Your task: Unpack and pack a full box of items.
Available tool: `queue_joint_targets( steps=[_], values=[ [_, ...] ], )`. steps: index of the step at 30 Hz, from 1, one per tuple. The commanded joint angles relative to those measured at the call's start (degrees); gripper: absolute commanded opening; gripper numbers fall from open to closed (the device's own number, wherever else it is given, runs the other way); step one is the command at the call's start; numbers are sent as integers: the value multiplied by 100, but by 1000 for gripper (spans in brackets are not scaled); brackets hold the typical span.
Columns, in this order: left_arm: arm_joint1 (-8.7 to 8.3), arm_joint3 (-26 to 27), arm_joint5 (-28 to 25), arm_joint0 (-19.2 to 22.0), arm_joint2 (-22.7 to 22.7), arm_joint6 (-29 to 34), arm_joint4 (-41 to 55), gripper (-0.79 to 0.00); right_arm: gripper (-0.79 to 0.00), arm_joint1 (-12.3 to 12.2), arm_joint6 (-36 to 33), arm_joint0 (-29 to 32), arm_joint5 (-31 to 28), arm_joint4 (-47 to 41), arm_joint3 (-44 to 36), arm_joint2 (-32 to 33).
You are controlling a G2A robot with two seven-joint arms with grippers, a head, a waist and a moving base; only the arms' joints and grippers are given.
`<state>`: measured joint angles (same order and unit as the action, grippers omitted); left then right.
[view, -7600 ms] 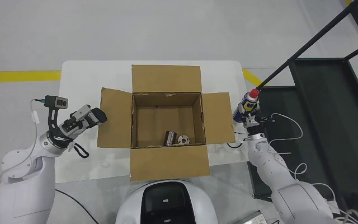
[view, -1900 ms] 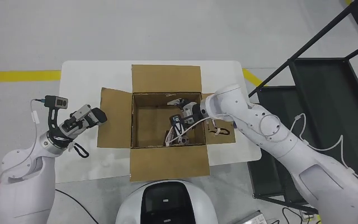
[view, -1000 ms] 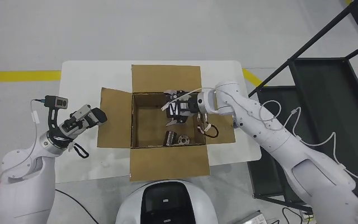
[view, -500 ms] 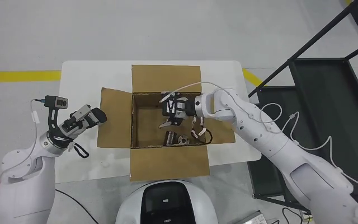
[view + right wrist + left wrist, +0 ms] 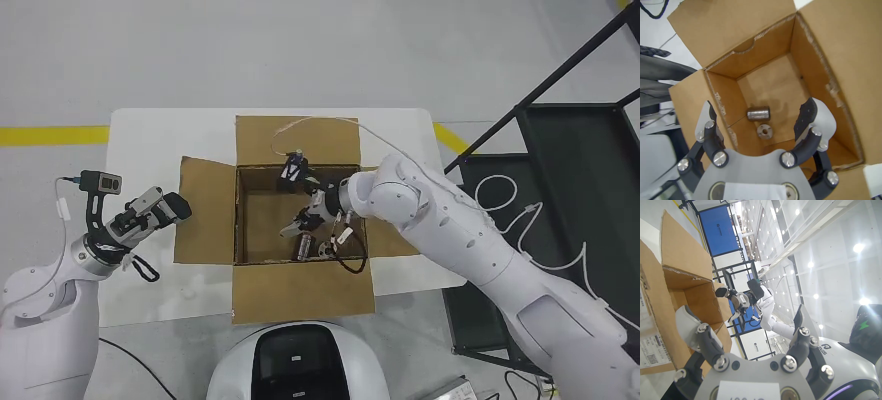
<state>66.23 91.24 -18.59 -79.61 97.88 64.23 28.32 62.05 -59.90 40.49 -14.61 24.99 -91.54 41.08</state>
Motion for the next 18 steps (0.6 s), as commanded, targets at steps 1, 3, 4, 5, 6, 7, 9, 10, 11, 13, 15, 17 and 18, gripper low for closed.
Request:
queue_joint_targets(
  steps=[1,3,4,5,6,7,9,10,11,13,15,17,18],
  values=[
    [0,0,0,0,0,0,0,0,0,11,-55,18,402,-100,-83,37],
    [0,0,0,0,0,0,0,0,0,18,84,83,555,-98,-115,71],
    [0,0,0,0,0,0,0,0,0,18,84,83,555,-98,-115,71],
    [0,0,0,0,0,0,0,0,0,18,84,83,555,-98,-115,71],
    [0,0,0,0,0,0,0,0,0,18,84,83,555,-98,-115,71],
    [0,0,0,0,0,0,0,0,0,18,84,83,555,-98,-115,71],
    [0,0,0,0,0,0,0,0,0,18,84,83,555,-98,-115,71],
    [0,0,0,0,0,0,0,0,0,18,84,83,555,-98,-115,71],
    [0,0,0,0,0,0,0,0,0,18,84,83,555,-98,-115,71],
    [0,0,0,0,0,0,0,0,0,18,84,83,555,-98,-115,71],
    [0,0,0,0,0,0,0,0,0,18,84,83,555,-98,-115,71],
    [0,0,0,0,0,0,0,0,0,18,84,83,555,-98,-115,71],
    [0,0,0,0,0,0,0,0,0,18,84,83,555,-98,-115,71]
  ],
)
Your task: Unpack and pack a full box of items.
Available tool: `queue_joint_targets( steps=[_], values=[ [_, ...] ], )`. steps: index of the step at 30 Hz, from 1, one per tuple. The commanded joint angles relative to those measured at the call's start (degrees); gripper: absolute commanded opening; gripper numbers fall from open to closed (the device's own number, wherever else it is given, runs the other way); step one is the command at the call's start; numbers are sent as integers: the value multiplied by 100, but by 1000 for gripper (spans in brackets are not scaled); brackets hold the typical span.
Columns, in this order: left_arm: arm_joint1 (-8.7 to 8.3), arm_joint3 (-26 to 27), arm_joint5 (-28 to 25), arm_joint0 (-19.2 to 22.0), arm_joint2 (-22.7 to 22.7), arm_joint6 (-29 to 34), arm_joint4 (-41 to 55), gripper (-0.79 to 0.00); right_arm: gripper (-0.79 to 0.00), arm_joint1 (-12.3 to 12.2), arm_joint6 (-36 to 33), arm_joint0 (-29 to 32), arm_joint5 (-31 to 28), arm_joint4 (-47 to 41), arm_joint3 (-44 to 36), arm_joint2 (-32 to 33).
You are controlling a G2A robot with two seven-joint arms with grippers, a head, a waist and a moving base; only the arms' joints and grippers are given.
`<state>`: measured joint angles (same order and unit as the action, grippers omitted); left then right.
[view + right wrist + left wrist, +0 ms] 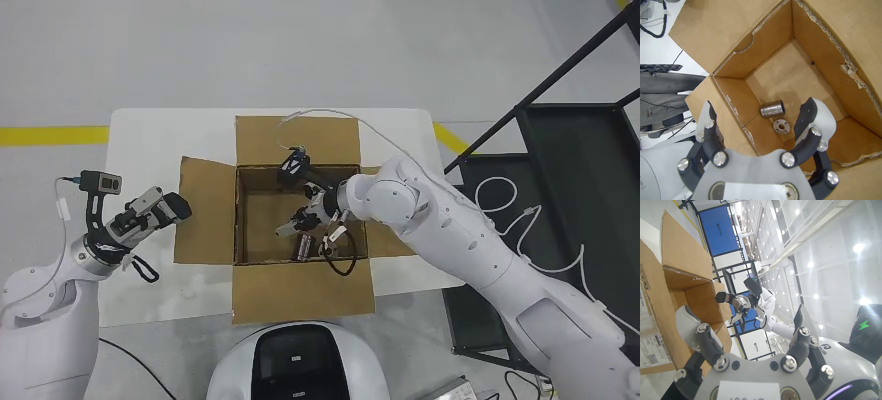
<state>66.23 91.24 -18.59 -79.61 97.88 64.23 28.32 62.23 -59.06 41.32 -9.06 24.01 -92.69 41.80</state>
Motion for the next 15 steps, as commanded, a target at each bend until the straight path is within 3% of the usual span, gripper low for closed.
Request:
queue_joint_targets(
  steps=[1,3,8,15],
  values=[
    [0,0,0,0,0,0,0,0,0,0,0,0,0,0,0,0],
    [0,0,0,0,0,0,0,0,0,11,146,96,316,-57,-5,24],
    [0,0,0,0,0,0,0,0,0,88,495,265,1753,207,-431,-32],
    [0,0,0,0,0,0,0,0,0,144,298,639,4122,525,-757,-88]
  ],
)
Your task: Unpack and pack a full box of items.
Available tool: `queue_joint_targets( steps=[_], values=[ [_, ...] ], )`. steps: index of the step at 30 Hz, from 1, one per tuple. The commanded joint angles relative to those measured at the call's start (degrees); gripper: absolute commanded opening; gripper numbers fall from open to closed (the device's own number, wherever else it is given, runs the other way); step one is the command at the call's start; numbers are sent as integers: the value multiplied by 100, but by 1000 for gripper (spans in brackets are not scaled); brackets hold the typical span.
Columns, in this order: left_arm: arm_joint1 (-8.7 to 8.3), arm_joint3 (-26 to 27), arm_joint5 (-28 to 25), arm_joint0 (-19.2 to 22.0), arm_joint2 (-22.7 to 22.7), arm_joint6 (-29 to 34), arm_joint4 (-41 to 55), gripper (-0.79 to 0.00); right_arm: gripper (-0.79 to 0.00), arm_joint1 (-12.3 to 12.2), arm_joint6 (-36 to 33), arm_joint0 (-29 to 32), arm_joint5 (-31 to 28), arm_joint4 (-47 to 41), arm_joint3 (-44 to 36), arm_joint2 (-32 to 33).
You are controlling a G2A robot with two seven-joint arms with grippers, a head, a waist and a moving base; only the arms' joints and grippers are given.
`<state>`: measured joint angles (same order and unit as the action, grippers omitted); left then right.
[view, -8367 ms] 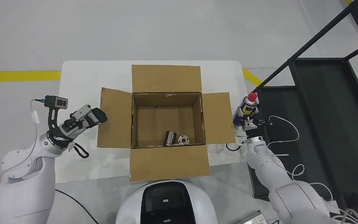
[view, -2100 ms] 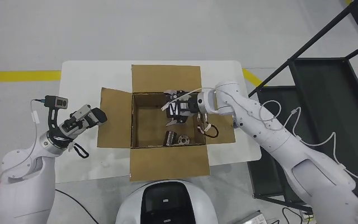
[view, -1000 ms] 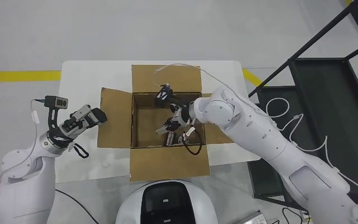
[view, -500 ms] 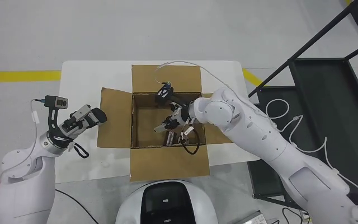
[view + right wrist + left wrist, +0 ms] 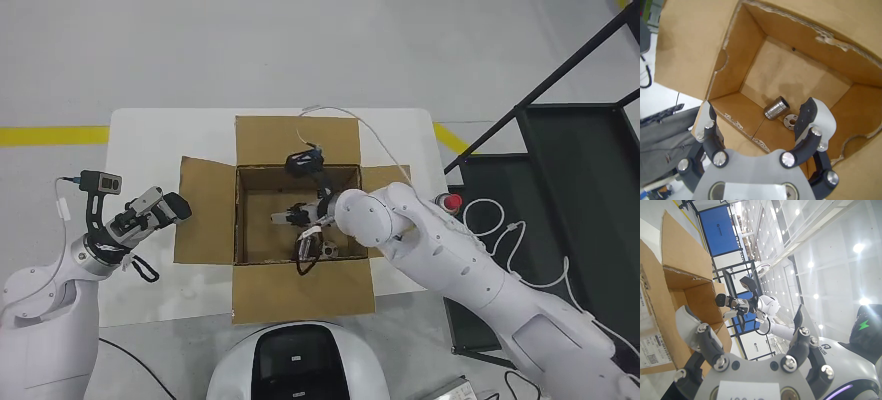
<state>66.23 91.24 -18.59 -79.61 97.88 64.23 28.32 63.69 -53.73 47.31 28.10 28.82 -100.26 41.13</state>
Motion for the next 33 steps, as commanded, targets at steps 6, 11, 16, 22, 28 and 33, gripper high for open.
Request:
queue_joint_targets(
  steps=[6,11,16,22,28,33],
  values=[
    [0,0,0,0,0,0,0,0,0,10,-306,195,852,-110,-103,49],
    [0,0,0,0,0,0,0,0,0,10,-306,195,852,-110,-103,49],
    [0,0,0,0,0,0,0,0,0,10,-306,195,852,-110,-103,49],
    [0,0,0,0,0,0,0,0,0,130,343,285,1381,-131,-59,-3],
    [0,0,0,0,0,0,0,0,0,412,334,-7,1788,-82,403,-609],
    [0,0,0,0,0,0,0,0,0,633,342,-321,2066,-221,948,-812]
  ],
)
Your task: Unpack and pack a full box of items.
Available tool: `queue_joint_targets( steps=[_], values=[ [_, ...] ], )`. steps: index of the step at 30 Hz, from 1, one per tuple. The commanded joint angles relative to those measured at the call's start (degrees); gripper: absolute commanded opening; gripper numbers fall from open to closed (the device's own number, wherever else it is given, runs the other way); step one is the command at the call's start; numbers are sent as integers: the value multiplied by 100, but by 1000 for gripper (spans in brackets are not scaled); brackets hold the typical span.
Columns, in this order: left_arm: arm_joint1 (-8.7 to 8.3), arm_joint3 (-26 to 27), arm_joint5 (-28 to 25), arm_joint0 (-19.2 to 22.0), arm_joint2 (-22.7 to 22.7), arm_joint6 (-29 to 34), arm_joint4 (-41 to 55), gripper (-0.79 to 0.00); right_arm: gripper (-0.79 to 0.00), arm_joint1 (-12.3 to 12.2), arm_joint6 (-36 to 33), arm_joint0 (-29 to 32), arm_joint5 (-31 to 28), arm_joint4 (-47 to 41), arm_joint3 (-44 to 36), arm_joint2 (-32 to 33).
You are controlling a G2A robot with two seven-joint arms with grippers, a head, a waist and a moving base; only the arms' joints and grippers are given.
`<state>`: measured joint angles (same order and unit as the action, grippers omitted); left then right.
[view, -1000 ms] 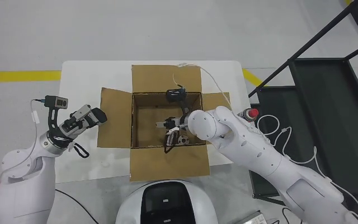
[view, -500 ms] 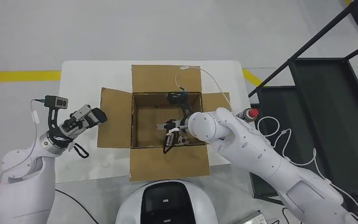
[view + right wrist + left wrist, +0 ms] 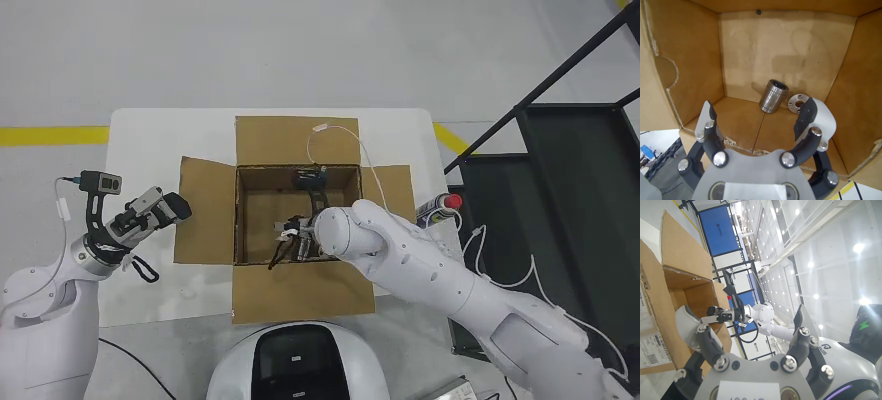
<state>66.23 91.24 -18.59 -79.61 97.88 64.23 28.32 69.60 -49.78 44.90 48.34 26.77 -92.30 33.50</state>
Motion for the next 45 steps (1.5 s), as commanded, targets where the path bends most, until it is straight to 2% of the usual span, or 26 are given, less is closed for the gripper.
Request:
queue_joint_targets(
  steps=[1,8,20,24,45],
  values=[
    [0,0,0,0,0,0,0,0,0,76,-110,-155,54,13,281,-117],
    [0,0,0,0,0,0,0,0,0,268,-36,-223,73,-132,747,-289],
    [0,0,0,0,0,0,0,0,0,268,-36,-223,73,-132,747,-289],
    [0,0,0,0,0,0,0,0,0,293,198,-73,17,-245,933,-185],
    [0,0,0,0,0,0,0,0,0,931,357,-367,61,-626,2266,-643]
  ],
)
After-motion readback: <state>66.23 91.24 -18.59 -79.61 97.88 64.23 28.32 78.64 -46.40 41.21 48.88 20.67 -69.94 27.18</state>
